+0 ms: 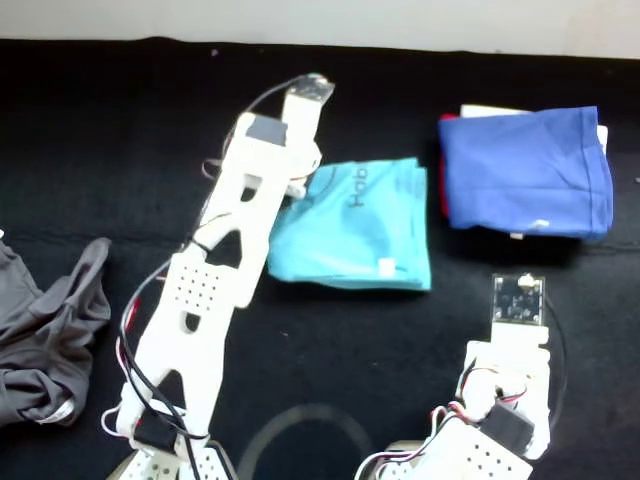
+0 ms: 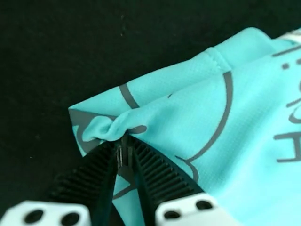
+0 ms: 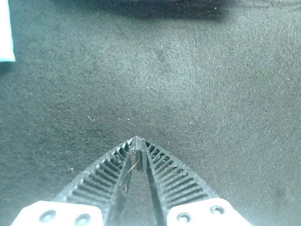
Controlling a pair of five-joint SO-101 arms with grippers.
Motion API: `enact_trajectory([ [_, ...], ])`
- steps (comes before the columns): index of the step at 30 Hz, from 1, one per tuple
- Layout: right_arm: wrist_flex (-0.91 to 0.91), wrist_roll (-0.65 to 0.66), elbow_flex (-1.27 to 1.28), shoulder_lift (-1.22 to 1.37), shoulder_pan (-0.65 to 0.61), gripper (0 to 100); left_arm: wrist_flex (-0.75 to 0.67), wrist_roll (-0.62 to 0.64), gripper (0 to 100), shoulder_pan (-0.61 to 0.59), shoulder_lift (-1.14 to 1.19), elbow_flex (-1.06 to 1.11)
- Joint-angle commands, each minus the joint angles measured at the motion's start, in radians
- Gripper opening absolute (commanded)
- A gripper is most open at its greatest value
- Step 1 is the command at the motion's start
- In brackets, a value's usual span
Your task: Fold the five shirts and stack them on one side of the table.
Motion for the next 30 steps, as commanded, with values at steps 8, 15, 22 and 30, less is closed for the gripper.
enact_trajectory([
  [8,-0.001,0.005,0.137,-0.008,-0.008,1.5,-0.009,-0.009,1,-0.142,-0.082,0.005],
  [15,0.024,0.005,0.088,-0.018,-0.008,1.5,0.034,-0.009,1,-0.116,-0.084,-0.004],
  [22,0.076,-0.078,-0.197,-0.005,-0.260,1.5,0.152,-0.005,1,-0.101,-0.077,-0.194],
  [30,0.044,-0.203,-0.481,0.286,-0.420,1.5,0.216,-0.006,1,-0.102,-0.074,-0.245],
])
